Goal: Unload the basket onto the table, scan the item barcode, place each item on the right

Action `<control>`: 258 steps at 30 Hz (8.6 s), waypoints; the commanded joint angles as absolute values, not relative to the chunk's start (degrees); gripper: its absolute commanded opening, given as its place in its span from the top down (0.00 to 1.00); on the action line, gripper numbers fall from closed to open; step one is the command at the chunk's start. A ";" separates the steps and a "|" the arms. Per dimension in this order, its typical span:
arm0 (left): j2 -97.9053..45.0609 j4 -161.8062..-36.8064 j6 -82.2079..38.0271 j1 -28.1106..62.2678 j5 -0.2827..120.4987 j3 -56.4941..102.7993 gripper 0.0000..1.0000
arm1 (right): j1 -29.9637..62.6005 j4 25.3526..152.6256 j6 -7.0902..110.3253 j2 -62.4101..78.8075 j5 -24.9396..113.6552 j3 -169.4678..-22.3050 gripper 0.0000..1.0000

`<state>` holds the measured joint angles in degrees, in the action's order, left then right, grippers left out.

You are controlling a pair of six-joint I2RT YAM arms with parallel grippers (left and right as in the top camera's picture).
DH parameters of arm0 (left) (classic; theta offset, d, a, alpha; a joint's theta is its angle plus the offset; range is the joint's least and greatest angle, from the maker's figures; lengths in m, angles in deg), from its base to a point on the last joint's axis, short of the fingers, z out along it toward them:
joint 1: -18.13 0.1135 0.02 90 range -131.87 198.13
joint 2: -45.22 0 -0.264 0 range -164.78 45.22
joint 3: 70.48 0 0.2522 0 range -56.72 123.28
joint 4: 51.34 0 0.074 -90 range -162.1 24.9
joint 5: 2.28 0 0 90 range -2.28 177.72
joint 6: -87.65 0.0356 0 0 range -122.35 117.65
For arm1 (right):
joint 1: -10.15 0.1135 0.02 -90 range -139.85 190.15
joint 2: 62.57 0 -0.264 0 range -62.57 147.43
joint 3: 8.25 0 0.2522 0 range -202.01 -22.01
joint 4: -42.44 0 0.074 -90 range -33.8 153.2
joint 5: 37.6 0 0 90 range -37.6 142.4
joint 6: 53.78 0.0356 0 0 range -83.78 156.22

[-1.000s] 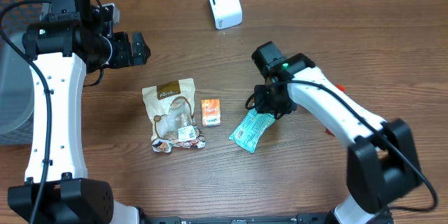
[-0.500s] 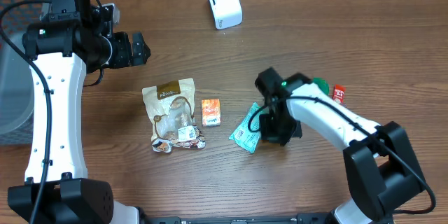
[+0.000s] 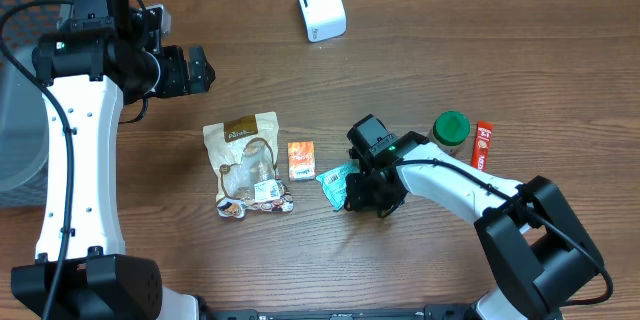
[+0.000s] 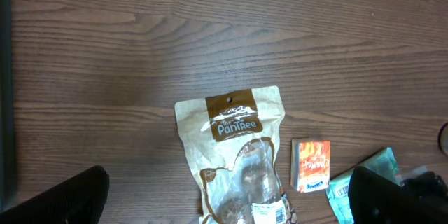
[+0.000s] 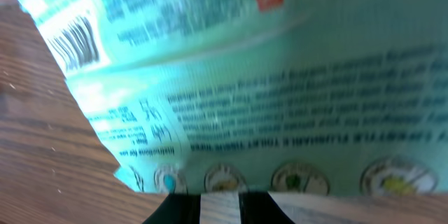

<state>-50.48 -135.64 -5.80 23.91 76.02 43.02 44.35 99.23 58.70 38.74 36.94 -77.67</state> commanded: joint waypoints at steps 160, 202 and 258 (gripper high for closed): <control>-70.17 -119.93 -29.16 -9.95 82.01 26.02 0.90 | 28.07 111.25 50.74 38.44 35.87 -92.47 0.17; -72.62 -119.58 -29.42 -15.87 81.99 24.66 0.88 | 28.18 92.02 57.52 38.48 28.22 -76.51 0.30; -72.07 -134.97 -23.00 -0.51 89.81 54.19 0.87 | 28.02 79.40 58.24 38.48 14.82 -71.13 0.96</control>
<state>-72.07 -133.81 -25.45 -2.95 88.52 51.50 28.13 79.45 58.70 38.72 15.87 -71.40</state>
